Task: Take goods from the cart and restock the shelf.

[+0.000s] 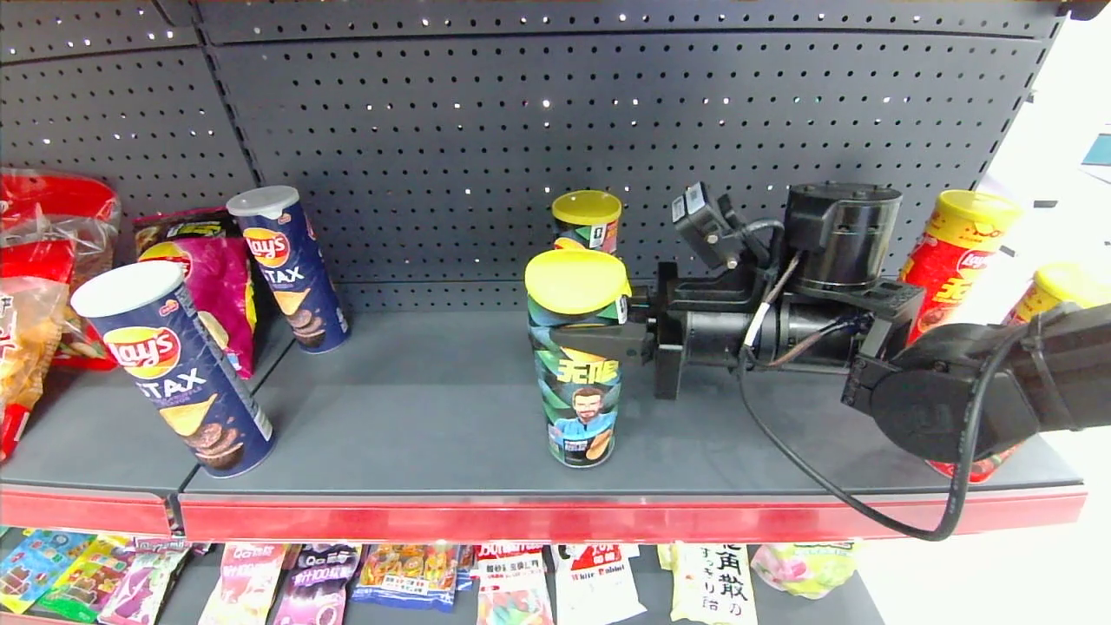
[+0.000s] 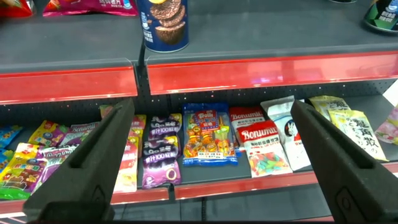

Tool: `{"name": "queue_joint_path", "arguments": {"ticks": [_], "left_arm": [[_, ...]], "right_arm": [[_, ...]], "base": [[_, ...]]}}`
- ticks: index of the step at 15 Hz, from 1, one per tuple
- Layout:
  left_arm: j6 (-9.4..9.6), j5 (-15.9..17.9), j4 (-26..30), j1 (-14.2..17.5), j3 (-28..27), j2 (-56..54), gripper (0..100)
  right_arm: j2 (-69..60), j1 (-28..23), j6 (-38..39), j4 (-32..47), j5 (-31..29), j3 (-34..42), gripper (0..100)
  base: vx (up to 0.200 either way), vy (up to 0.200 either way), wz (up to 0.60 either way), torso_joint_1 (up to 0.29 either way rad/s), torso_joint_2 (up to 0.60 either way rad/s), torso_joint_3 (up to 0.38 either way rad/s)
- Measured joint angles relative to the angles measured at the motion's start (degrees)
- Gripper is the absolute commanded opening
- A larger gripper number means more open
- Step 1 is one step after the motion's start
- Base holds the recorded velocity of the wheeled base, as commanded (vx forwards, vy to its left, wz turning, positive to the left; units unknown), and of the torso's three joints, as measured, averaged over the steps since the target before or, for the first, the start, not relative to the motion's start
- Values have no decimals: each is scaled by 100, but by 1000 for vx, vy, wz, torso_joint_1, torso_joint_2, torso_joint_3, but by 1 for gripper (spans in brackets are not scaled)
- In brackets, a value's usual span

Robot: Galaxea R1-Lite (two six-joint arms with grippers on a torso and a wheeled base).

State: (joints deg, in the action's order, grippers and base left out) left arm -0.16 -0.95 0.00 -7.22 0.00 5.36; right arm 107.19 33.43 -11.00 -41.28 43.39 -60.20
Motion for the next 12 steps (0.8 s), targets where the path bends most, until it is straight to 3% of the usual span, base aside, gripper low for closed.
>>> {"name": "queue_joint_path", "arguments": {"ticks": [12], "left_arm": [[2, 0, 0, 2, 0, 0, 100]], "right_arm": [[33, 332, 29, -177, -132, 133, 0]], "base": [[0, 0, 0, 0, 0, 0]]}}
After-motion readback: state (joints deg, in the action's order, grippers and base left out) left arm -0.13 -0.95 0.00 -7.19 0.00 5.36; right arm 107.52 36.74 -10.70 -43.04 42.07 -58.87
